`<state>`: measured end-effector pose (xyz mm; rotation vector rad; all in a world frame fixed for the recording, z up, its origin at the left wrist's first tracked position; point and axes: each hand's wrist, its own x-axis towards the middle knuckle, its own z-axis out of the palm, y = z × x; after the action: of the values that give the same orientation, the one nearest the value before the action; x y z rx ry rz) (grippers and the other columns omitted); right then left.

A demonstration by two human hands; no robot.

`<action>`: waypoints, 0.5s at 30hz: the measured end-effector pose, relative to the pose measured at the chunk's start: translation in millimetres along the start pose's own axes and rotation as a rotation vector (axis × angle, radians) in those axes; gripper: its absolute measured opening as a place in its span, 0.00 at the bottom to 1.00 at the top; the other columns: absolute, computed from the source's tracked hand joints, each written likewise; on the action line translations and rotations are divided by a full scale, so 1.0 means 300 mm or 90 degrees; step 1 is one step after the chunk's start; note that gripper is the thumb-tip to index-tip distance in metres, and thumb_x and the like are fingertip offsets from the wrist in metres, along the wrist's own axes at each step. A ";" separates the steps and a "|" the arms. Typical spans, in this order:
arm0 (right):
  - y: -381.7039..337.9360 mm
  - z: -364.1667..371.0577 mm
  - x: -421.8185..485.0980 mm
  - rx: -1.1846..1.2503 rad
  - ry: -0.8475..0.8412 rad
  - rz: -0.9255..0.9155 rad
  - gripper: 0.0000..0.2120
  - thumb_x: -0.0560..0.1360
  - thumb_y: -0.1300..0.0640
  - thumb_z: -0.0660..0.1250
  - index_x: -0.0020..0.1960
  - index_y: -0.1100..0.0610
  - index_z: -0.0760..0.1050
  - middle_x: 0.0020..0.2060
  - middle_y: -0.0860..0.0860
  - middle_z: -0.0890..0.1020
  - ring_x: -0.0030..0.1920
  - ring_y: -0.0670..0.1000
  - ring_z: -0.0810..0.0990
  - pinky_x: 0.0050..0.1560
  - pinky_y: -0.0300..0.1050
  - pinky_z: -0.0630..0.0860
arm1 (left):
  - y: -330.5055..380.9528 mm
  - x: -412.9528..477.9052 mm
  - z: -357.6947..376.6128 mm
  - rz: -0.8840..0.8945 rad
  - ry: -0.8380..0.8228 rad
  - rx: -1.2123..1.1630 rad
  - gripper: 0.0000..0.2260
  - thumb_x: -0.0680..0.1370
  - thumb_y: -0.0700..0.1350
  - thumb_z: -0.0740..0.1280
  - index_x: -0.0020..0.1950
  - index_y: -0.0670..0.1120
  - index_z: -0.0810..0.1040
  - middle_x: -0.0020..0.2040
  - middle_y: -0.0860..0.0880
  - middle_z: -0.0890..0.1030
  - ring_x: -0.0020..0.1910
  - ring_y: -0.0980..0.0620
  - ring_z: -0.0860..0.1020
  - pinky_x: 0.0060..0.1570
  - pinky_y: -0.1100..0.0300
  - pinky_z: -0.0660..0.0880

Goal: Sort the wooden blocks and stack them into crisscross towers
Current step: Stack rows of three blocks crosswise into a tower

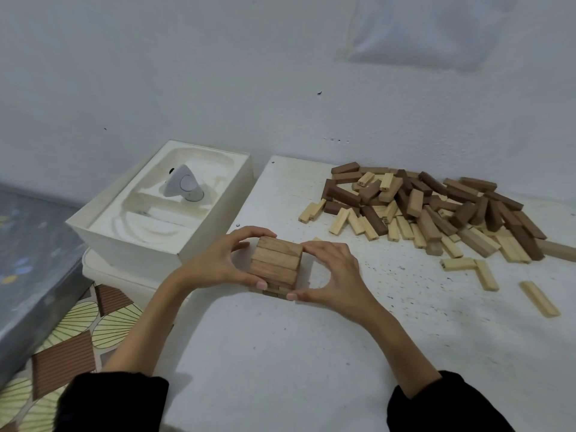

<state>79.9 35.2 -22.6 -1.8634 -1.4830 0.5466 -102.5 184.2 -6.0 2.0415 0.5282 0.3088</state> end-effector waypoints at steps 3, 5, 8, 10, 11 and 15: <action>0.002 0.001 0.003 0.002 0.004 -0.006 0.48 0.51 0.27 0.63 0.68 0.48 0.68 0.62 0.37 0.67 0.64 0.41 0.60 0.62 0.40 0.55 | 0.003 -0.002 0.005 0.000 0.001 -0.004 0.31 0.59 0.54 0.78 0.60 0.59 0.73 0.61 0.56 0.76 0.65 0.54 0.71 0.67 0.60 0.66; 0.001 0.002 0.001 -0.003 0.007 -0.009 0.48 0.51 0.27 0.66 0.67 0.48 0.68 0.61 0.37 0.67 0.64 0.41 0.60 0.63 0.41 0.55 | 0.003 -0.001 0.008 0.006 -0.002 -0.004 0.31 0.60 0.54 0.78 0.61 0.58 0.73 0.60 0.56 0.76 0.65 0.54 0.71 0.67 0.60 0.66; -0.003 0.003 -0.001 -0.001 0.012 -0.006 0.48 0.52 0.27 0.64 0.68 0.47 0.67 0.63 0.39 0.68 0.62 0.40 0.59 0.62 0.40 0.55 | 0.000 0.003 0.013 0.006 -0.009 0.005 0.33 0.59 0.55 0.78 0.62 0.55 0.73 0.61 0.56 0.76 0.65 0.54 0.71 0.68 0.57 0.66; -0.011 -0.004 -0.005 0.004 -0.007 -0.001 0.50 0.53 0.29 0.68 0.71 0.45 0.62 0.66 0.41 0.67 0.63 0.39 0.57 0.63 0.41 0.54 | -0.001 -0.001 0.015 -0.001 -0.008 0.010 0.37 0.58 0.58 0.79 0.65 0.57 0.71 0.63 0.58 0.75 0.67 0.56 0.69 0.69 0.56 0.65; -0.014 -0.009 -0.008 0.014 -0.027 0.007 0.52 0.55 0.31 0.72 0.73 0.44 0.57 0.69 0.41 0.65 0.65 0.40 0.56 0.65 0.43 0.54 | -0.002 -0.005 0.014 -0.005 -0.003 0.003 0.40 0.57 0.62 0.78 0.67 0.57 0.69 0.65 0.57 0.73 0.68 0.57 0.68 0.70 0.57 0.63; -0.033 -0.013 -0.035 0.116 -0.064 0.046 0.61 0.55 0.27 0.69 0.75 0.42 0.37 0.75 0.40 0.46 0.71 0.37 0.46 0.70 0.47 0.51 | 0.000 -0.036 0.039 -0.031 0.047 -0.114 0.43 0.62 0.76 0.64 0.72 0.57 0.60 0.72 0.57 0.66 0.72 0.63 0.61 0.71 0.61 0.58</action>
<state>73.2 25.1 -13.8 -1.7738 -1.3832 0.7937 -106.9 170.0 -11.9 1.8475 0.5743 0.3883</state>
